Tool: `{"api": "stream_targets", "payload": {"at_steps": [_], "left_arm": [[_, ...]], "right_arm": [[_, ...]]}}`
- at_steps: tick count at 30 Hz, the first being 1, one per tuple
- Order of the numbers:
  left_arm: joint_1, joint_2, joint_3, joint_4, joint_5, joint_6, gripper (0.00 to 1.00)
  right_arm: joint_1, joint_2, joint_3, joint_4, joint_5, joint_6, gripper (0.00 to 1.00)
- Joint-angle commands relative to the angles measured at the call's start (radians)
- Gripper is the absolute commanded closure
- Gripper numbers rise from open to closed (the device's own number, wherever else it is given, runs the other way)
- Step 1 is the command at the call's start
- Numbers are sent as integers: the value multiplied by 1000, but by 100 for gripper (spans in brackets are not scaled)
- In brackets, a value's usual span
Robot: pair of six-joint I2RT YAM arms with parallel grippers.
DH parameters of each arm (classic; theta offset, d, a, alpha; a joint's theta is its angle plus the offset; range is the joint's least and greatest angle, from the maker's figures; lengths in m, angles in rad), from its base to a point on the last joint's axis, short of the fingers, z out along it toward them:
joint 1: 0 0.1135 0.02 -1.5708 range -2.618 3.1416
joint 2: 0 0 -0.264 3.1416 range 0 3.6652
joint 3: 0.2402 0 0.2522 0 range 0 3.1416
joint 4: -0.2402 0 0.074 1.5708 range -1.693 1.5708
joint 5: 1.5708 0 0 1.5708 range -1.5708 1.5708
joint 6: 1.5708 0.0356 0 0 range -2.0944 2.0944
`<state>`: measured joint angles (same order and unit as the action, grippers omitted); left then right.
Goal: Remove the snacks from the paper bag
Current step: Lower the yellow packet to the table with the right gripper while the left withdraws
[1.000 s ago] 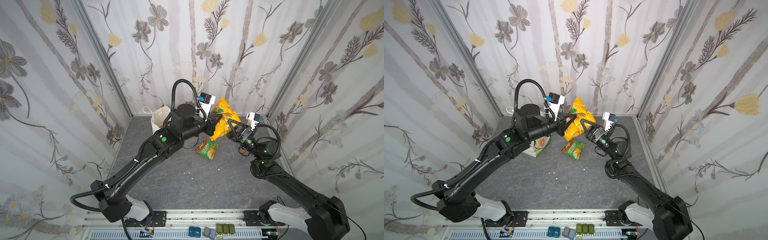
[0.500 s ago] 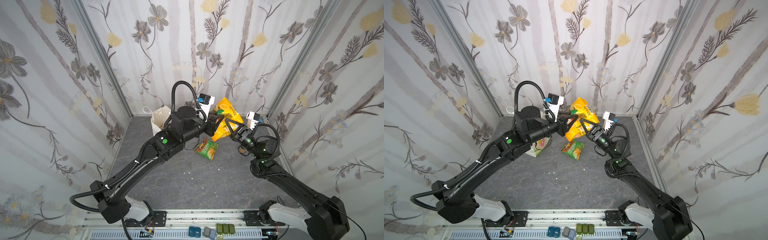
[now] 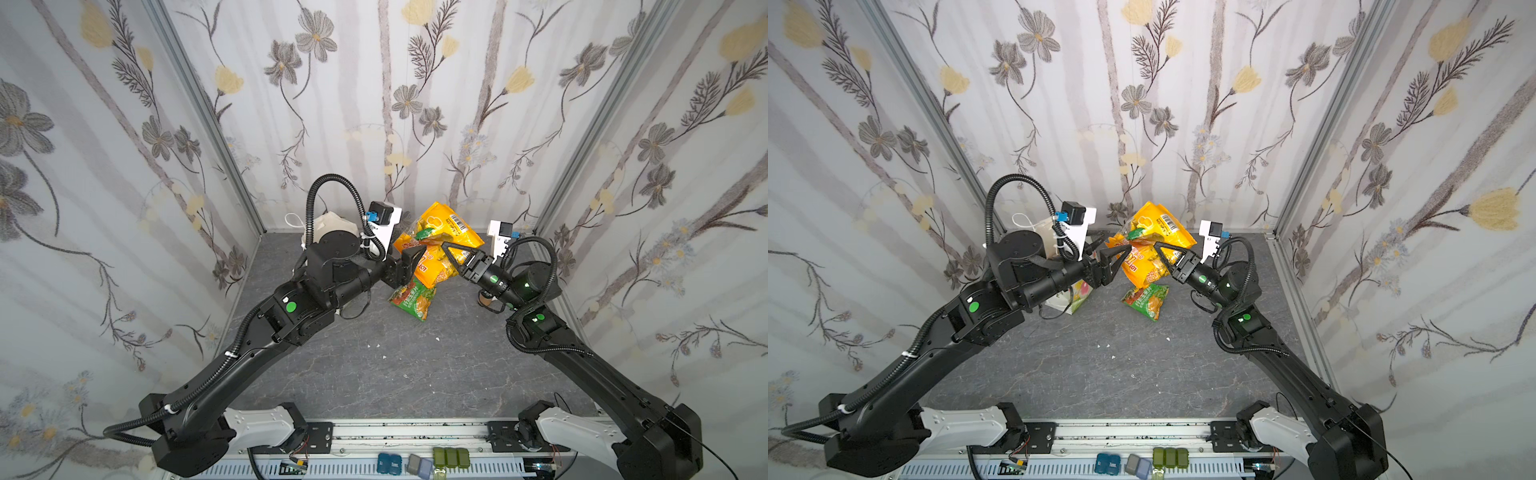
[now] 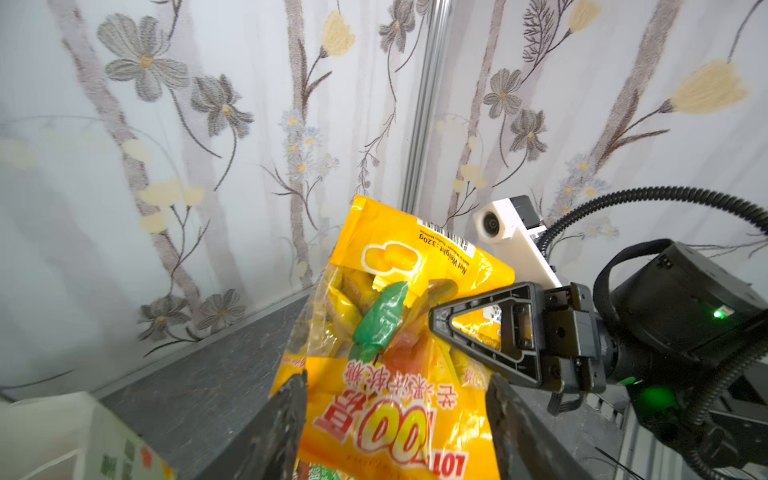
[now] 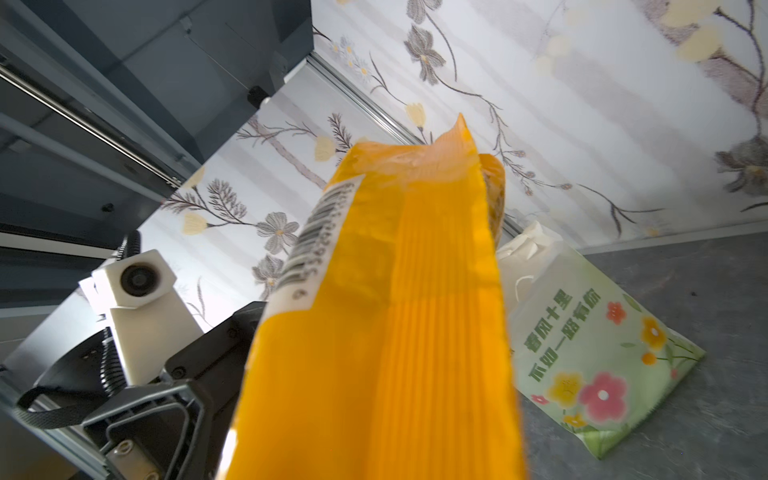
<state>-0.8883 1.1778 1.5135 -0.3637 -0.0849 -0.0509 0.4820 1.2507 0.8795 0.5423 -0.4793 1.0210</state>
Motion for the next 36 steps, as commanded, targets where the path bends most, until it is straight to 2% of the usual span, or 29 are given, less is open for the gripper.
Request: {"api": "stream_targets", "payload": {"at_steps": [1,3,8,12,19,29,33,36], "left_arm": [[2,-63,-76,-103,-163,68,25],[2,-123,-154,-115,-196,74,19],[2,-251,-308,-155,-133,53,12],[1,-334,-411,-206,-120,44,0],[0,-488,-561,-244,-125,-8,0],[3,-632,-639,-307,-181,-79,0],[3,-645,-638,-326,-188,-85,0],[3,-637,-638,-328,-200,-97,0]], "right_arm": [[-13,-10,6,-193,28,-168,92],[-30,-12,-22,-229,21,-186,92],[-112,-19,-138,-264,-72,-177,94],[-173,-37,-271,-253,-101,-182,94],[-213,-5,-396,-250,-67,-236,95],[-214,204,-417,-140,-98,-251,96],[-214,255,-429,-113,-82,-256,86],[-212,290,-434,-126,-68,-272,72]]}}
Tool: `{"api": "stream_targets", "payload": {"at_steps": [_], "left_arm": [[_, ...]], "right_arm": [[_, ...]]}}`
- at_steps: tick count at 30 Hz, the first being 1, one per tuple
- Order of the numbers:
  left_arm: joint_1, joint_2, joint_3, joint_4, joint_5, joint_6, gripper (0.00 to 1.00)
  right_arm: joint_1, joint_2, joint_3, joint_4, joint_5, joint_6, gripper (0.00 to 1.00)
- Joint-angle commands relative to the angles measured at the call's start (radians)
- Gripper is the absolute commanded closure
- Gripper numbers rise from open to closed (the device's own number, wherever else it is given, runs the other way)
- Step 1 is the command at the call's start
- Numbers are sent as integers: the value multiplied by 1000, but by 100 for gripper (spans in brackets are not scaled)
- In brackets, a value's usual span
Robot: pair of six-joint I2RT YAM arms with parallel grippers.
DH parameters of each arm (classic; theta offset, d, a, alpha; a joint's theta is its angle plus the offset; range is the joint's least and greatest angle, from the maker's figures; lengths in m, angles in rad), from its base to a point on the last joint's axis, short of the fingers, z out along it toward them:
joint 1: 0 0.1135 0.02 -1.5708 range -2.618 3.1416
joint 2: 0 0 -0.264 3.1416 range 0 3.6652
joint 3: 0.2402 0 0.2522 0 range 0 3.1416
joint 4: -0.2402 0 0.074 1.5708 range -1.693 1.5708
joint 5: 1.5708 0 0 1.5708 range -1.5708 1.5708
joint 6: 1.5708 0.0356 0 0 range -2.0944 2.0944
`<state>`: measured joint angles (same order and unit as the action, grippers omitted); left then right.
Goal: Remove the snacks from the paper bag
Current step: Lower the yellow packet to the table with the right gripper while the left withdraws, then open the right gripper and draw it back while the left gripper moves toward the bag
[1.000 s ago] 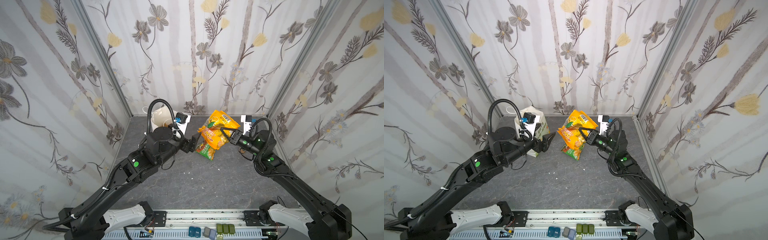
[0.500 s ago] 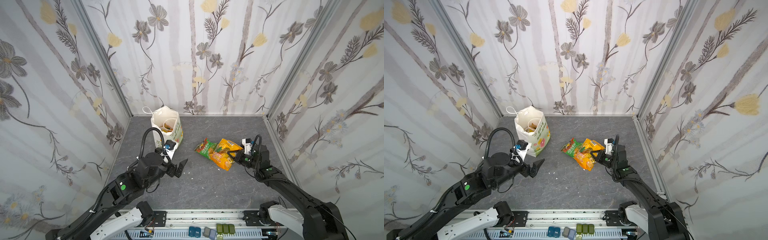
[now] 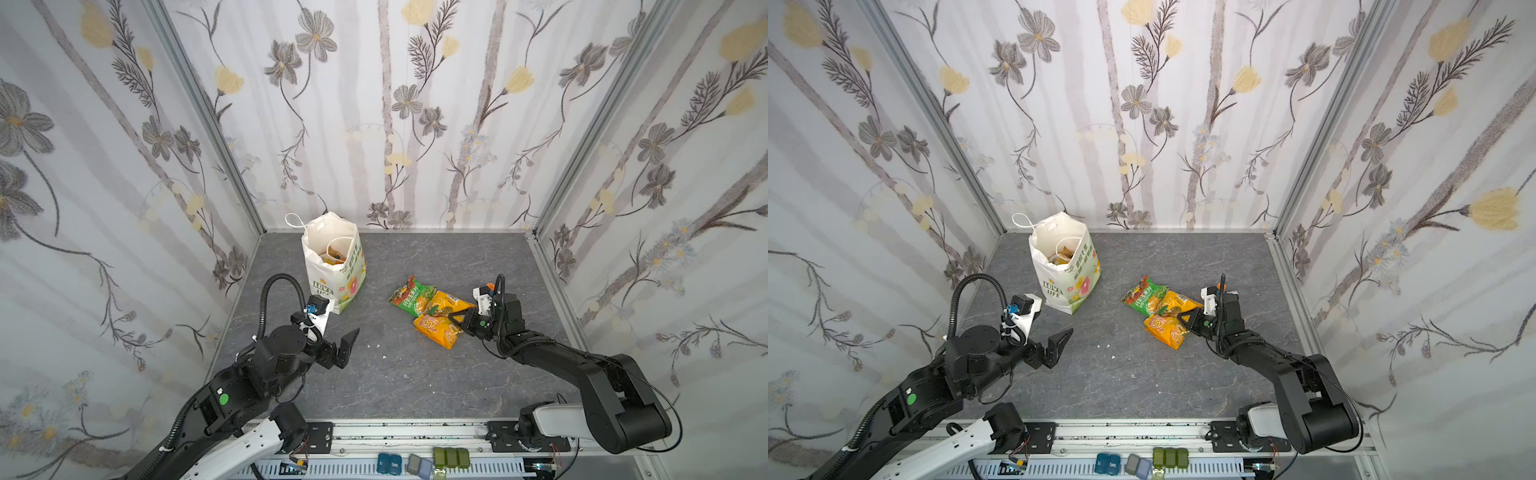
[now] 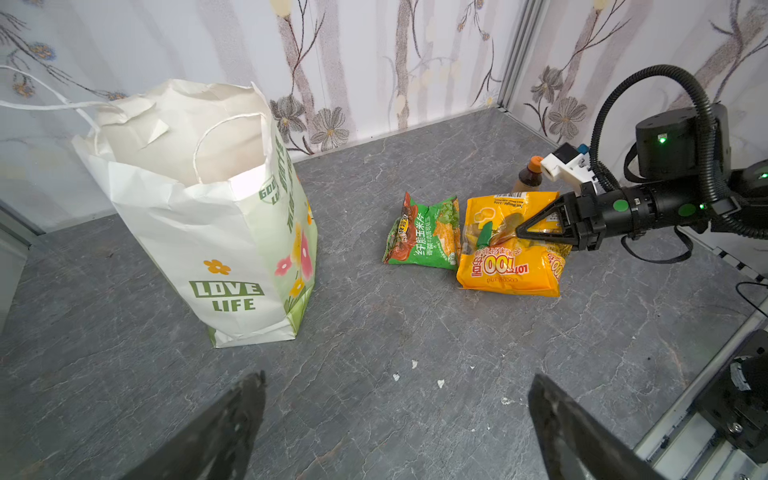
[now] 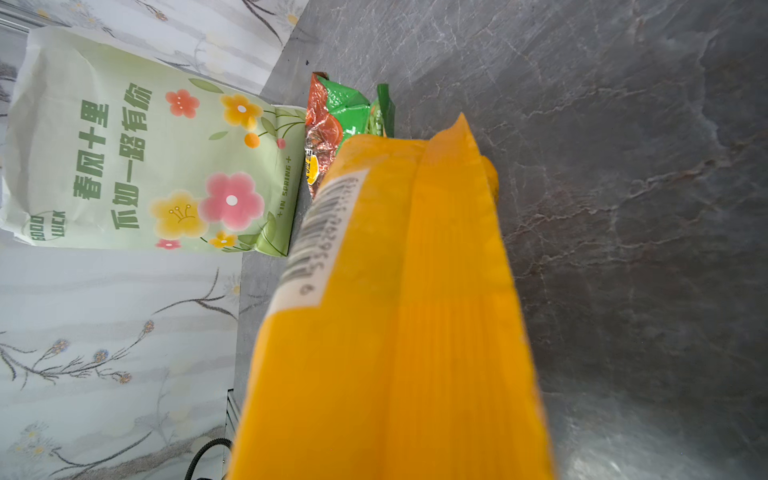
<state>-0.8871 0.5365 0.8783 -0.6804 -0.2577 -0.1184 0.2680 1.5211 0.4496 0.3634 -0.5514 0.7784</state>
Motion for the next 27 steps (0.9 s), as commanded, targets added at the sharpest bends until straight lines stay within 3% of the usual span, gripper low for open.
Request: {"api": "stream_targets", "payload": {"at_steps": [1,9,16,21,27], "left_arm": [[1,10,-1,-11,-33,-35,0],[2,83,36,-24,-52,-40,0],[8,168,118,-43,-104,-20,0],[69,273,216,-47,-101,42,0],[263,440,363,0,36,92,0]], "right_arm": [[3,27,-3,36,19,-43,66],[23,-3,-3,-123,175,-160,41],[33,-117,0,-285,328,-253,10],[33,-257,34,-414,382,-274,5],[54,-511,149,-541,382,-240,1]]}}
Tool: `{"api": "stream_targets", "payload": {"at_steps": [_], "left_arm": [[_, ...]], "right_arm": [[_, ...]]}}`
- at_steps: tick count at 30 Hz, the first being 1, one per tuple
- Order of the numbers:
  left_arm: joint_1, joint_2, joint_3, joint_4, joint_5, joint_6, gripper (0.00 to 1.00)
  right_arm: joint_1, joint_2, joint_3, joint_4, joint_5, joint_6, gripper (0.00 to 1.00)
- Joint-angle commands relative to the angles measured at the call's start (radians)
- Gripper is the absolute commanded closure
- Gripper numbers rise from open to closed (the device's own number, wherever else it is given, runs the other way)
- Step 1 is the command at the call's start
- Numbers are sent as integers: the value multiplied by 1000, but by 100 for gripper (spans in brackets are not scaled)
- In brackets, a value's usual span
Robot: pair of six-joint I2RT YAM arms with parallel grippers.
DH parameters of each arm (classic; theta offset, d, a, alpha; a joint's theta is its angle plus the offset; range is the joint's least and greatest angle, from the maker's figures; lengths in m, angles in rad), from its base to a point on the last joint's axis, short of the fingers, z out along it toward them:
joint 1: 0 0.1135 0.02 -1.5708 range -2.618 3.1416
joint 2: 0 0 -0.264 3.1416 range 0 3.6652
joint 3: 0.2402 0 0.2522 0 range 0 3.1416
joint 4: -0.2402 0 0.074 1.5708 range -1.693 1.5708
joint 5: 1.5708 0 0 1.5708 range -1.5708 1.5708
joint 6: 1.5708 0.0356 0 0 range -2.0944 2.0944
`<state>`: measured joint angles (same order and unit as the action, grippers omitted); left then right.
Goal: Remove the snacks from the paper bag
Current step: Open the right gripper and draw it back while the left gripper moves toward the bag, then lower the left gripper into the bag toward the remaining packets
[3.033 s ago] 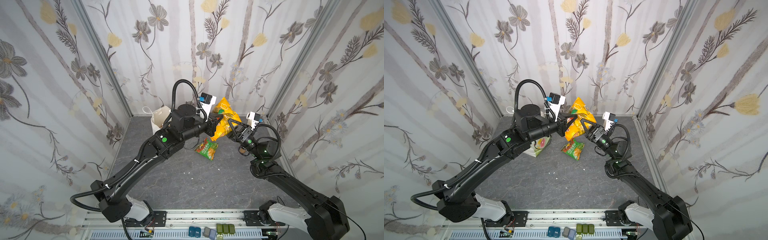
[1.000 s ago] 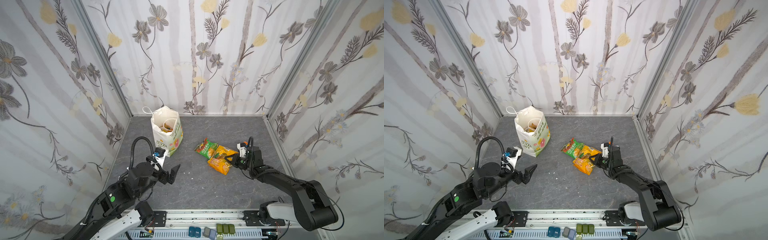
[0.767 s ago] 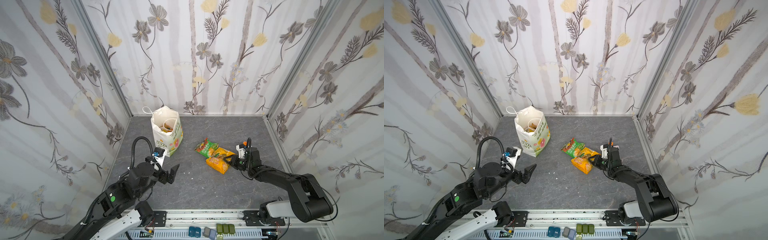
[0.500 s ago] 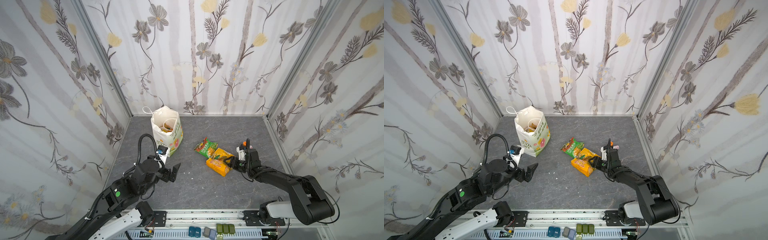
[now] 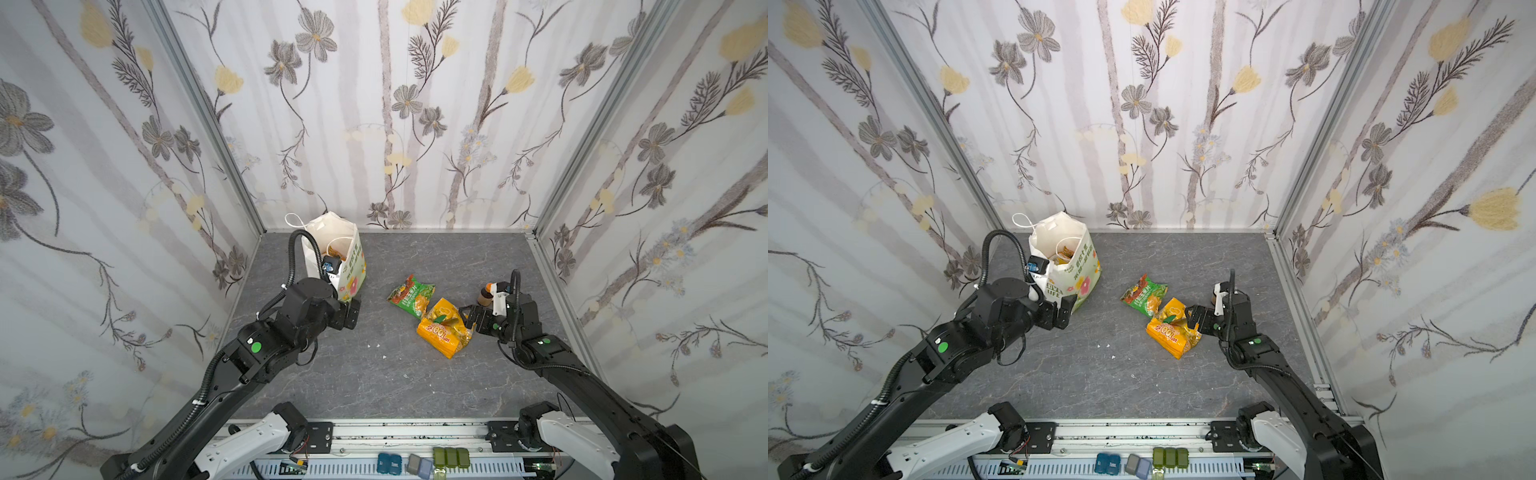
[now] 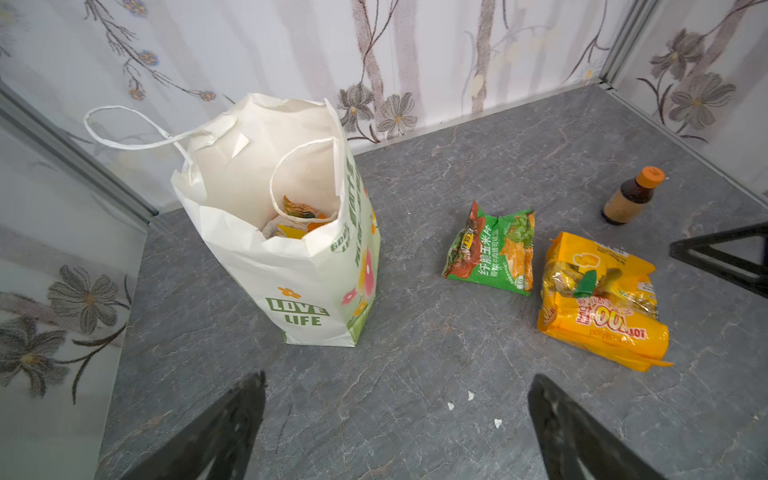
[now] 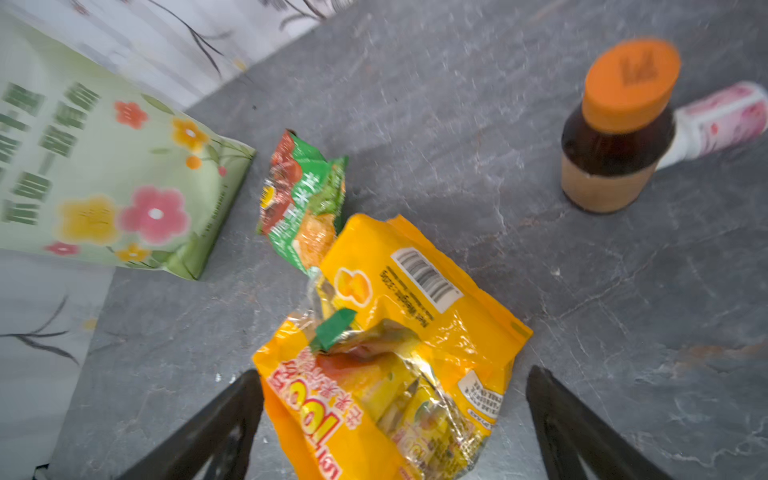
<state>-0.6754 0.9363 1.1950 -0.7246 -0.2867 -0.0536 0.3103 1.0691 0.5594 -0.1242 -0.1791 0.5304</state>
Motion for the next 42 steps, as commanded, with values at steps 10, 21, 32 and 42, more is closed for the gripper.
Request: {"api": "stream_targets", "payload": {"at_steps": [10,21,32,42], "left_arm": [[290,390,316,150,71,66,13],[450,794,737,-102,261,60,32],[478,1062,972,-284,287,75,43],[497,1070,806,-220,323,91,45]], "right_arm": [[273,-110,302,-27,-99,68,1],[391,-11,407,-34,-150,39,1],[395,-44,392,-48,-141,24,1],[396,-70,379,-54,-141,22,1]]}}
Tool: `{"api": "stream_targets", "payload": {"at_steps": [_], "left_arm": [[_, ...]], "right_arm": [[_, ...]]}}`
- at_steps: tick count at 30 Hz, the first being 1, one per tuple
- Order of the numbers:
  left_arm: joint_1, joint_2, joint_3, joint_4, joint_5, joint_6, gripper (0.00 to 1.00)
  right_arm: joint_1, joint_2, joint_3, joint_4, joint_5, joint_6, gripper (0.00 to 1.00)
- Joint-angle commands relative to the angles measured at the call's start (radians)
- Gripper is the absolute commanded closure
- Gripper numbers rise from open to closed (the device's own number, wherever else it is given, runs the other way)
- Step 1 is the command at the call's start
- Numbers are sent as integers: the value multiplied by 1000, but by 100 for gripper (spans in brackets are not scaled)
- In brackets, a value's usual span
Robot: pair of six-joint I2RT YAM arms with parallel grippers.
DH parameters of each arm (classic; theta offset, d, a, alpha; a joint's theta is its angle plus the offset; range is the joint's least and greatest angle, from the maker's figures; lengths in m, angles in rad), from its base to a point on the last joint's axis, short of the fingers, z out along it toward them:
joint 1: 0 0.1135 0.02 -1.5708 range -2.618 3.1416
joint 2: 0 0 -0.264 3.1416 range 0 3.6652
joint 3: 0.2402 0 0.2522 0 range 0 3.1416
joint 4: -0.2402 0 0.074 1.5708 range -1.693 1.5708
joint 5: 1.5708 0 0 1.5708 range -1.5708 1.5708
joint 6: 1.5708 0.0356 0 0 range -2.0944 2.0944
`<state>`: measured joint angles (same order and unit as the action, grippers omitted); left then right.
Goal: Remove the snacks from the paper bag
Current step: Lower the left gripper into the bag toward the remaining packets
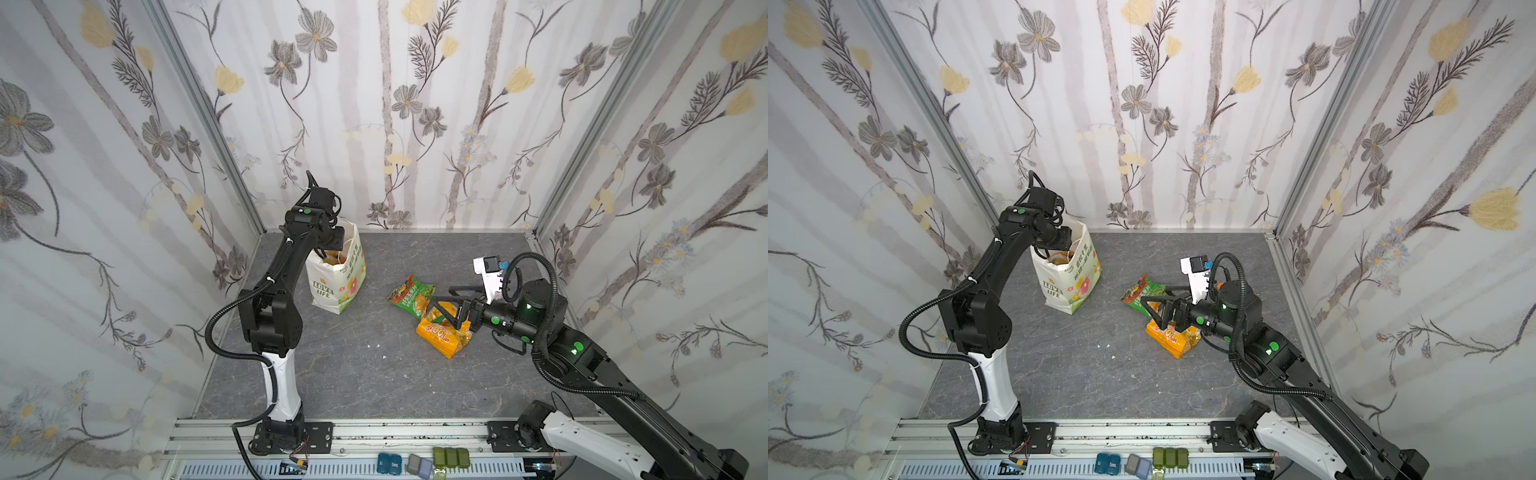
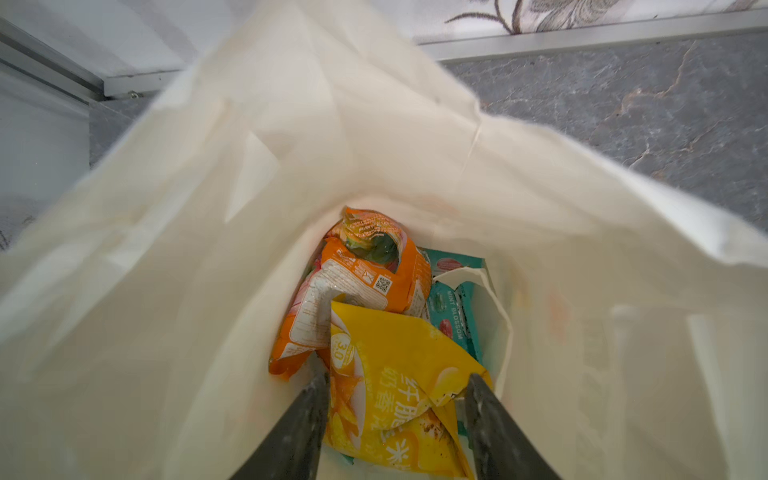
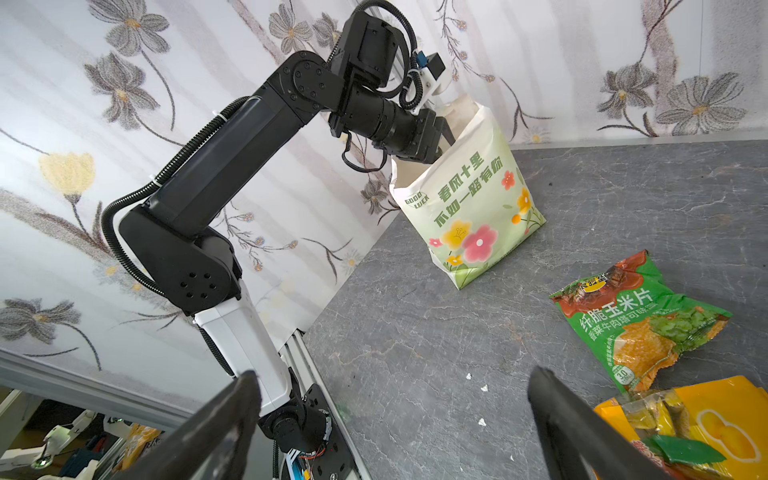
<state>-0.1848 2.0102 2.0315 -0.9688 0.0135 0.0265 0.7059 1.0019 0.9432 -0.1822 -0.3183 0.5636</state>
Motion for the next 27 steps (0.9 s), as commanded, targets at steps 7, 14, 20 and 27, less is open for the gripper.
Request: {"api": "stream_targets", "payload": {"at_steps": [7,14,20,27], "left_arm": [[15,13,-85,47,43,23,45],[18,53,-71,12,42,37,46],[18,117,36,-77,65,40,42],[18,182,132,-105,12,52,41]], "right_arm": [[0,-12,-6,-5,5,-7,1],[0,-22,-10,-14,11,-5,1],[1,-18,-6,-14,7,-1,1],[1,-15,5,-16,7,-1,1]]}}
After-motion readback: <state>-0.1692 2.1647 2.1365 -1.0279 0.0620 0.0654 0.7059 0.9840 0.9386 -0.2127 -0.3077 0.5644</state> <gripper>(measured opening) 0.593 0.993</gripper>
